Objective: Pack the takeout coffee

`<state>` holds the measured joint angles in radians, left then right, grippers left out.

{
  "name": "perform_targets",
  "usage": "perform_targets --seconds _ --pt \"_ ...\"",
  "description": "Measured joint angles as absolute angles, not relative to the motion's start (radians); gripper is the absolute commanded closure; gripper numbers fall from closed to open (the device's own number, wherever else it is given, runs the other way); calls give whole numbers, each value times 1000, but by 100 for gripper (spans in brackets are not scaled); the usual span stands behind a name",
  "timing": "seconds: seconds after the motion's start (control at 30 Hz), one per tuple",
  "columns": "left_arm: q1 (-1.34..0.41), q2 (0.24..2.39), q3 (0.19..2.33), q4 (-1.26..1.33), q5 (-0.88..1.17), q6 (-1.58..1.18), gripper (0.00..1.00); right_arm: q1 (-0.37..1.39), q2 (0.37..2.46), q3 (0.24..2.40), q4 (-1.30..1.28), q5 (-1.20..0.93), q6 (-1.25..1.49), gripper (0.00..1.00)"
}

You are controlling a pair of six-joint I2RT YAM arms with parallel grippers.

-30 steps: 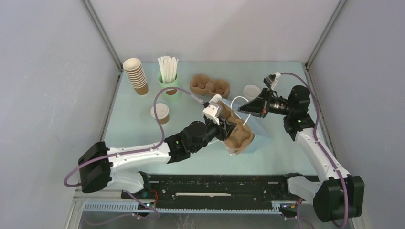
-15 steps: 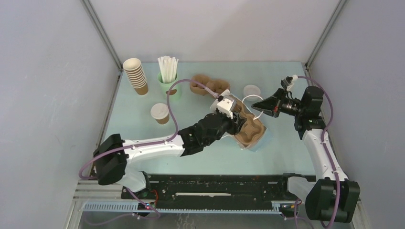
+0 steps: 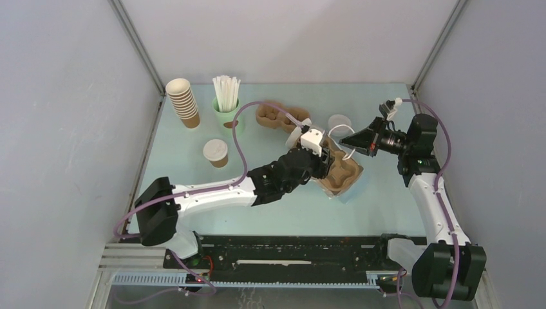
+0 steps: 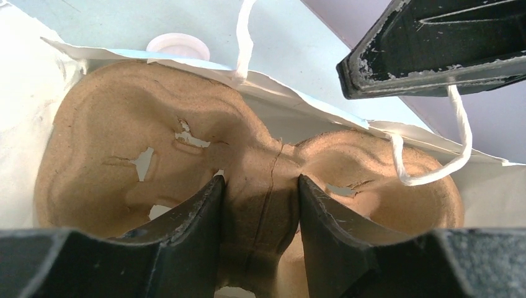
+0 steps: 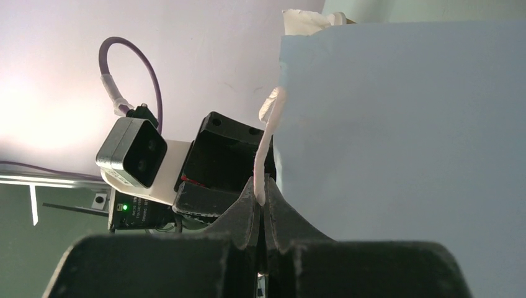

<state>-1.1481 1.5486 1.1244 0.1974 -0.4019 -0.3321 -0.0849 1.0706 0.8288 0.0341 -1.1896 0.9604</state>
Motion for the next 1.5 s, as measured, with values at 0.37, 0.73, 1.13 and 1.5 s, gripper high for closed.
perform_targets --seconds 0.37,0.73,1.13,1.5 --pt "-1148 1546 1128 113 -405 -331 0 -85 1068 829 18 -1192 940 100" --pt "-1126 1371 1170 -75 -290 -332 0 -76 1066 829 19 -1195 939 100" --pt "-878 940 1016 -255 -76 -632 0 -52 1066 829 19 -1194 939 100" --pt "-845 1036 779 -144 141 -914 46 -51 1066 829 19 -1188 939 100"
